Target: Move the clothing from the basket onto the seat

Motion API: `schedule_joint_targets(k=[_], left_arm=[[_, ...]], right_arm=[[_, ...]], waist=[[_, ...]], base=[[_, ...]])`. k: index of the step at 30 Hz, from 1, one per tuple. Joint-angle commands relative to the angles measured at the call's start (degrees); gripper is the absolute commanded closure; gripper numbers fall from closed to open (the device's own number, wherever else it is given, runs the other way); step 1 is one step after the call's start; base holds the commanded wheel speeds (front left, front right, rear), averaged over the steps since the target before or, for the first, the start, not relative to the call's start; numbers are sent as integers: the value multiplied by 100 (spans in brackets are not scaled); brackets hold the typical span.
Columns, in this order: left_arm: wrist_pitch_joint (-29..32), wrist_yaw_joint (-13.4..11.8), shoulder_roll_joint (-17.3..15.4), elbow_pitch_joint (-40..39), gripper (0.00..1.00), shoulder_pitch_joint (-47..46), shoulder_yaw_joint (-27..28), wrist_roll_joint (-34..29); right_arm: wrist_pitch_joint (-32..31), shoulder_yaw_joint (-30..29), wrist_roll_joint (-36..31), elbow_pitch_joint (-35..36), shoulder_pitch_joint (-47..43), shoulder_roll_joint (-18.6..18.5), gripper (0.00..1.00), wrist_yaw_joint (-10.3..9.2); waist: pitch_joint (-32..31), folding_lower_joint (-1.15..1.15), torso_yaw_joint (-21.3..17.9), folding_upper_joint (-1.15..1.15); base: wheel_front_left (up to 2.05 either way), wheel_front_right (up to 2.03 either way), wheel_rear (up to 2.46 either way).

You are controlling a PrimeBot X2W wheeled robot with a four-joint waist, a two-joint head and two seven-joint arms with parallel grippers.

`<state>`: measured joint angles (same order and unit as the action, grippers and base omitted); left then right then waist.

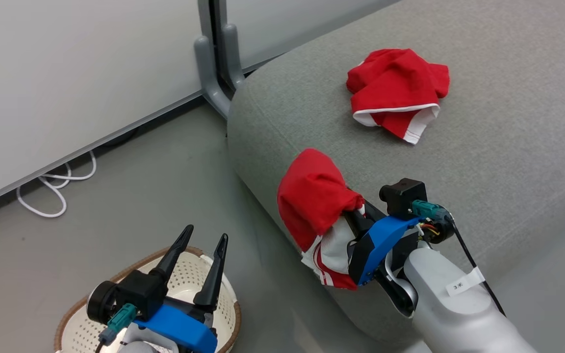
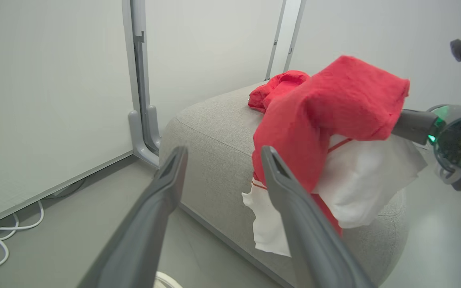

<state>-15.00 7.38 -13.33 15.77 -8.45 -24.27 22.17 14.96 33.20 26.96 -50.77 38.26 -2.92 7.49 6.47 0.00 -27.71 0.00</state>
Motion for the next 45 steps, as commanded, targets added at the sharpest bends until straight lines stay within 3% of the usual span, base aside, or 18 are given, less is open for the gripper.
schedule_joint_targets(k=[1, 13, 23, 28, 32, 42, 45], left_arm=[[-27, 9, -28, 11, 0, -76, 11, 0], [-27, 10, -50, 51, 0, -207, -128, 43], [-27, 10, -73, 24, 0, -270, -132, 40], [-27, 10, -145, -24, 0, -480, -181, 6], [-27, 10, -232, -89, 0, -709, -299, -14], [-27, 10, -277, -188, 0, -1529, -820, -16], [-27, 10, -307, -206, 0, -1691, -883, -34]], right_arm=[[34, -5, 17, 38, -53, 5, 100, 1], [34, -135, -16, 109, -117, 5, 100, 1], [34, -555, -127, -3, 235, 2, 100, 1], [0, -913, 7, -175, 903, -222, 100, 1], [-22, -1191, 39, -304, 1625, -621, 100, 1], [-131, -2184, -54, -676, 3043, -2227, 100, 1], [-66, -2504, -67, -728, 3238, -2513, 100, 1]], waist=[[72, 0, -155, 0], [132, 0, -309, 0], [336, 0, -59, 0], [644, 0, 128, 0], [974, 0, 314, 0], [1808, 0, 1129, 0], [2002, 0, 1255, 0]], base=[[0, 0, 0], [0, 0, 0], [0, 0, 0], [0, 0, 0], [0, 0, 0], [0, 0, 0], [0, 0, 0]])
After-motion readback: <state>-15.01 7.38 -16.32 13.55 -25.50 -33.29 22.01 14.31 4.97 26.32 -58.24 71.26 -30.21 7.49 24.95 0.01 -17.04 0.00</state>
